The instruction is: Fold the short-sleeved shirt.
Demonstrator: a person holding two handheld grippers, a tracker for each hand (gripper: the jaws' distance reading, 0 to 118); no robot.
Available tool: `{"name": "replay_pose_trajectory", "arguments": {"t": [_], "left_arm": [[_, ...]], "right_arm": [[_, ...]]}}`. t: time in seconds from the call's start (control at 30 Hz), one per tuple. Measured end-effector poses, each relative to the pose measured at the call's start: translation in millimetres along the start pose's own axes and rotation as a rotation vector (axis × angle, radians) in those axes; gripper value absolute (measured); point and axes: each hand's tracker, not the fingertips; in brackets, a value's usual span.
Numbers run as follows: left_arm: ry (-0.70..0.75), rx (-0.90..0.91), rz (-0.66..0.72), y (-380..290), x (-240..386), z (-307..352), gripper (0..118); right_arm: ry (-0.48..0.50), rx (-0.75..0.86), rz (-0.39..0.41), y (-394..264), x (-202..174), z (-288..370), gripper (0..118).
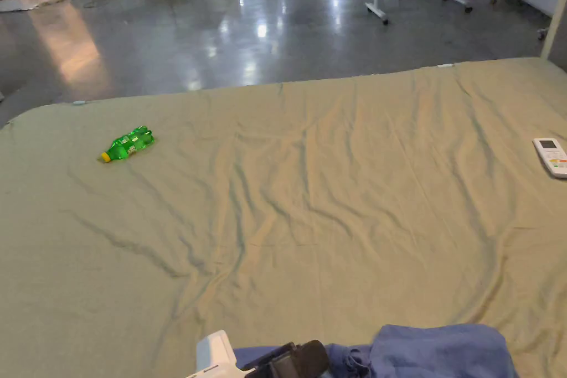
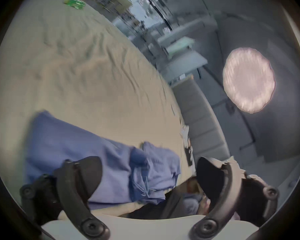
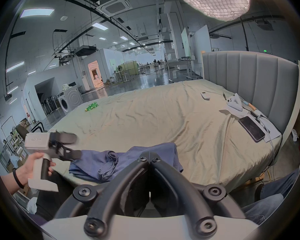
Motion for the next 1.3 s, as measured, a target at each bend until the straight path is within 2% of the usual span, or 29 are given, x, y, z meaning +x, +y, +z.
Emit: {"name": "replay_pose_trajectory", "arguments": {"t": [0.1,0.17,0.3,0.33,0.37,0.4,0.43,0.47,0.5,0.57,0.67,0.77,0.8,0.9,0.93,1.03,1.07,1.17,1.2,1.3], "left_arm": [[0.061,0.112,0.110,19.7,-36.4,47.1,113],[0.157,0.145,0.200,25.9,-76.0,66.4,112],[0.059,0.142,0.453,12.4,-129.6,65.4,102],[0.061,0.128,0.465,6.4,-133.1,57.4,94],[0.078,0.111,0.451,2.0,-132.6,48.6,79],[0.069,0.083,0.408,-5.6,-86.6,48.7,67],[0.032,0.067,0.383,-9.4,-79.2,41.5,53],[0.027,0.043,0.392,-11.7,-74.7,34.1,23],[0.074,0.026,0.384,-14.3,-70.1,27.4,17],[0.151,0.002,0.339,-11.8,-71.5,24.2,15],[0.104,0.049,0.409,-11.2,-74.5,28.2,13],[0.149,0.073,0.328,-6.2,-61.1,44.2,12],[0.140,0.074,0.341,-0.4,-78.7,49.9,12],[0.169,0.149,0.343,12.7,-80.6,81.9,12],[0.207,0.181,0.316,25.6,-45.9,84.1,12],[0.280,0.207,0.237,51.2,-40.3,123.9,12],[0.304,0.212,0.188,48.9,-85.1,148.3,12],[0.418,0.199,0.072,71.2,-61.8,165.7,12],[0.424,0.187,0.022,71.8,-81.1,170.9,12],[0.361,0.128,-0.092,54.9,-40.5,139.4,12]], "right_arm": [[0.019,-0.007,0.003,-1.4,-3.5,-3.0,0],[0.030,-0.012,0.004,-3.3,-5.5,-4.2,0],[0.037,-0.021,0.001,-6.5,-8.2,-5.6,0],[0.036,-0.025,-0.006,-6.7,-8.3,-5.8,0],[0.034,-0.026,-0.009,-6.6,-8.5,-5.5,0],[0.034,-0.025,-0.009,-6.1,-8.8,-4.2,0],[0.033,-0.024,-0.007,-6.2,-8.4,-2.9,0],[0.030,-0.025,-0.002,-5.3,-8.1,-1.4,0],[0.025,-0.023,0.004,-4.5,-7.3,0.0,0],[0.016,-0.022,0.004,-3.4,-4.8,1.7,0],[-0.004,-0.019,-0.011,-2.1,-1.3,4.3,0],[-0.006,-0.018,-0.026,-1.7,0.6,4.7,0],[-0.005,-0.020,-0.026,-1.6,0.5,4.0,0],[0.002,-0.022,-0.015,-1.2,-2.3,-0.1,0],[0.009,-0.021,-0.015,-1.4,-3.2,-1.6,0],[0.033,-0.022,-0.021,-2.2,-6.6,-7.0,0],[0.042,-0.025,-0.018,-2.1,-8.0,-8.8,0],[0.053,-0.022,0.029,0.0,-14.4,-7.6,0],[0.055,-0.017,0.030,0.2,-15.4,-6.3,0],[0.056,-0.005,0.006,-0.9,-15.8,-6.0,0]]}}
